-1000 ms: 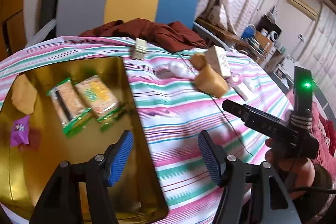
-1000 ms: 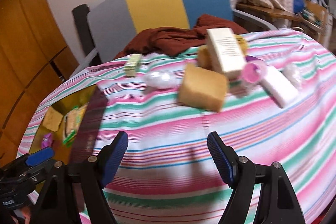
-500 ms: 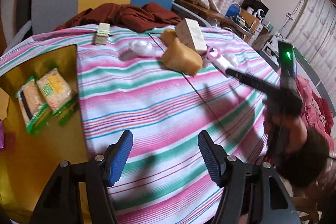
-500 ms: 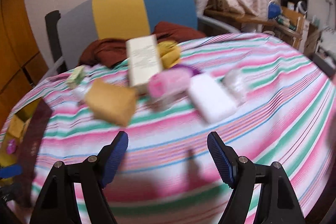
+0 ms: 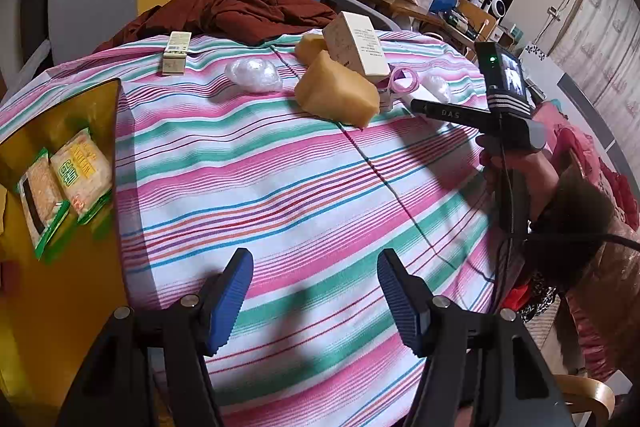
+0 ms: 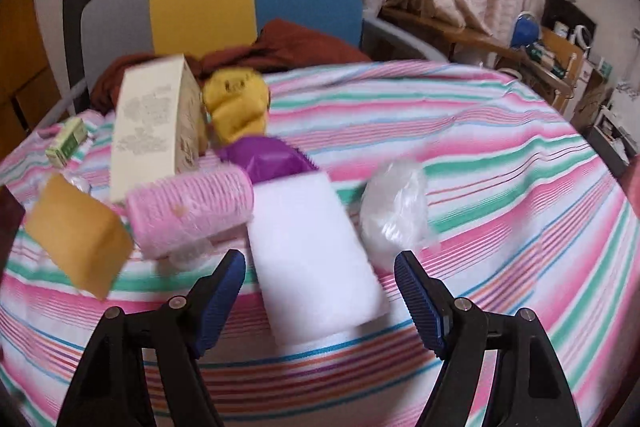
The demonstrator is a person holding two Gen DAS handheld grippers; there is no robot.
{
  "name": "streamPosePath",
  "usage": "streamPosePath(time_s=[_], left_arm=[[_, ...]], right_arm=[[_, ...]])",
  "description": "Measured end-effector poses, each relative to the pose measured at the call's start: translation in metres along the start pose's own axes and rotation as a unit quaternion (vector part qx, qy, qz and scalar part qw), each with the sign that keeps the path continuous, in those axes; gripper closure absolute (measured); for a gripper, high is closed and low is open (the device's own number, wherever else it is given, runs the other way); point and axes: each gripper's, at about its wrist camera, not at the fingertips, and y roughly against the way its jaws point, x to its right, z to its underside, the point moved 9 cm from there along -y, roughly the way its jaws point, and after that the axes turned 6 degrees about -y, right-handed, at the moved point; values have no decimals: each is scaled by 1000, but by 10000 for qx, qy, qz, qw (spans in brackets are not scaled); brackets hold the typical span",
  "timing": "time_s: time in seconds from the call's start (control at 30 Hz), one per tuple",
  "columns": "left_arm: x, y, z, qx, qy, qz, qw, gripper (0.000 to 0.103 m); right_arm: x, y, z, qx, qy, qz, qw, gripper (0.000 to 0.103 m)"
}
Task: Organize objects
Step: 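Move both tools back over the table toward the white eraser block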
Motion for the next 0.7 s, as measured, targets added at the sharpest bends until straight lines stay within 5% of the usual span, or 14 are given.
streamPosePath(time_s=[0.17,0.7], left_arm=[[5,-13,-11,-70,-81,10,9999,38],[3,-58,-117,299,-180,-179,9992,37]], right_arm=[[2,-4,6,-73,-103,-101,9999,38],[5,25,38,288,-485,-51,9984,39]])
